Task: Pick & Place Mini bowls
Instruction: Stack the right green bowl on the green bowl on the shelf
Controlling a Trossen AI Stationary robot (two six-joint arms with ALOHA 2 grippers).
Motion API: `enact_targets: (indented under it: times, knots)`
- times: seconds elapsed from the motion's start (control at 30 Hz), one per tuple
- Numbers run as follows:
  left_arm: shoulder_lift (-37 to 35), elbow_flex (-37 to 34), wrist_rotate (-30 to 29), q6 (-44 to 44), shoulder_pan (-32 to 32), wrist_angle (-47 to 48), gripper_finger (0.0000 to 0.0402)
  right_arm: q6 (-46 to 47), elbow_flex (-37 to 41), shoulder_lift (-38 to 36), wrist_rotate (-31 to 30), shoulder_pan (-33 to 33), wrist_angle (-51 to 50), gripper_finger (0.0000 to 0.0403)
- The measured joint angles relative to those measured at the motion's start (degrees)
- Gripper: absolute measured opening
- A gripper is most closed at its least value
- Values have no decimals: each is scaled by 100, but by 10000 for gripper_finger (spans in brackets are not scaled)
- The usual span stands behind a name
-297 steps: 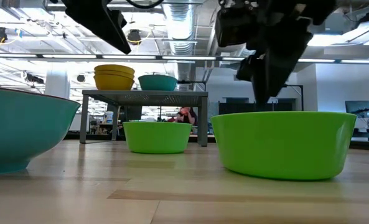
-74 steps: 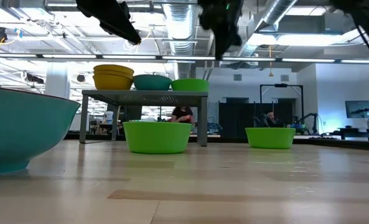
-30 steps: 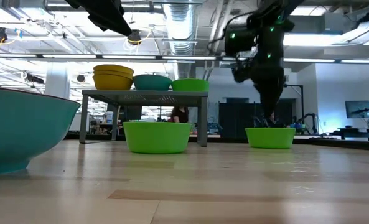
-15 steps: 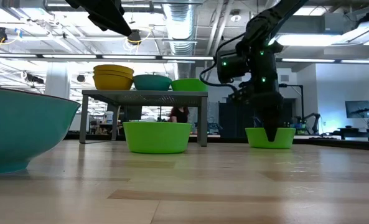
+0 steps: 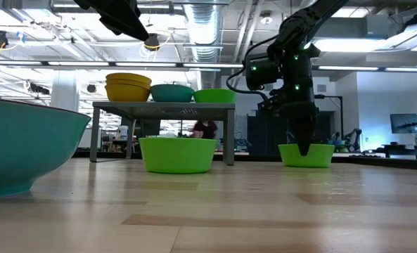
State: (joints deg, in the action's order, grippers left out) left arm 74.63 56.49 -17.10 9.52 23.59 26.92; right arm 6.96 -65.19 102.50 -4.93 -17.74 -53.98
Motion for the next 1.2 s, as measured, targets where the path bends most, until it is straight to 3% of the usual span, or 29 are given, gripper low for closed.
enact_targets:
  times: [0.43, 1.03, 1.2]
  knots:
    - [0, 0, -46, -2, -2, -37, 158, 0, -359, 15, 39, 16, -628, 4]
    - [0, 0, -46, -2, -2, -42, 158, -444, -3159, 15, -315, 118, -2429, 1]
    - [0, 0, -46, -19, -2, -42, 158, -1097, -3961, 15, -310, 103, -2476, 1]
